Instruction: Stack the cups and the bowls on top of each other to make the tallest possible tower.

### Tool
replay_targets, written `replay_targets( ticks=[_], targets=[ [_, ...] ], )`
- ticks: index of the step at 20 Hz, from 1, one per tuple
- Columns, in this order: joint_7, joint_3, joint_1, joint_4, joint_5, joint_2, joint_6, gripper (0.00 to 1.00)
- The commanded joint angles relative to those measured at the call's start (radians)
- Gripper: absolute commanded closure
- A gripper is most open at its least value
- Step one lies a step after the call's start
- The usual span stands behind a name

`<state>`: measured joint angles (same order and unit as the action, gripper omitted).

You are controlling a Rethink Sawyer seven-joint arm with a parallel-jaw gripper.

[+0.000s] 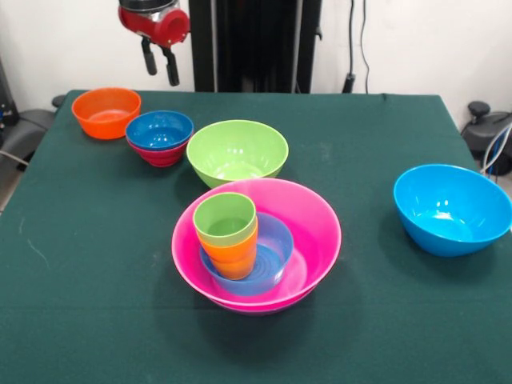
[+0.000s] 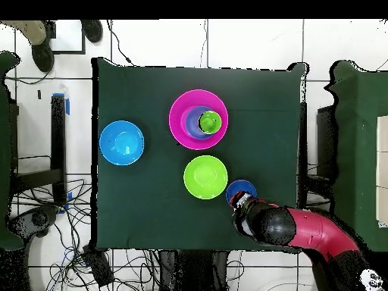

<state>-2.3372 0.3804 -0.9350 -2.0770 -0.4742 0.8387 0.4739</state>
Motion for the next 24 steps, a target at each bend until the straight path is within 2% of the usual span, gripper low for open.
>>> replay_targets(
  ticks=[1, 9, 14, 16, 24],
  targets=[
    [0.067, 0.047, 0.048, -0.045, -0.077, -0.045, -0.067, 0.00],
    [0.085, 0.057, 0.049, -0.029, -0.072, -0.040, -0.046, 0.00],
    [0.085, 0.053, 0.071, 0.017, -0.075, -0.042, -0.032, 0.00],
    [0.025, 0.020, 0.111, 0.073, -0.057, -0.052, -0.035, 0.00],
    [-0.030, -0.017, 0.156, 0.156, -0.009, -0.055, -0.016, 0.00]
  ],
)
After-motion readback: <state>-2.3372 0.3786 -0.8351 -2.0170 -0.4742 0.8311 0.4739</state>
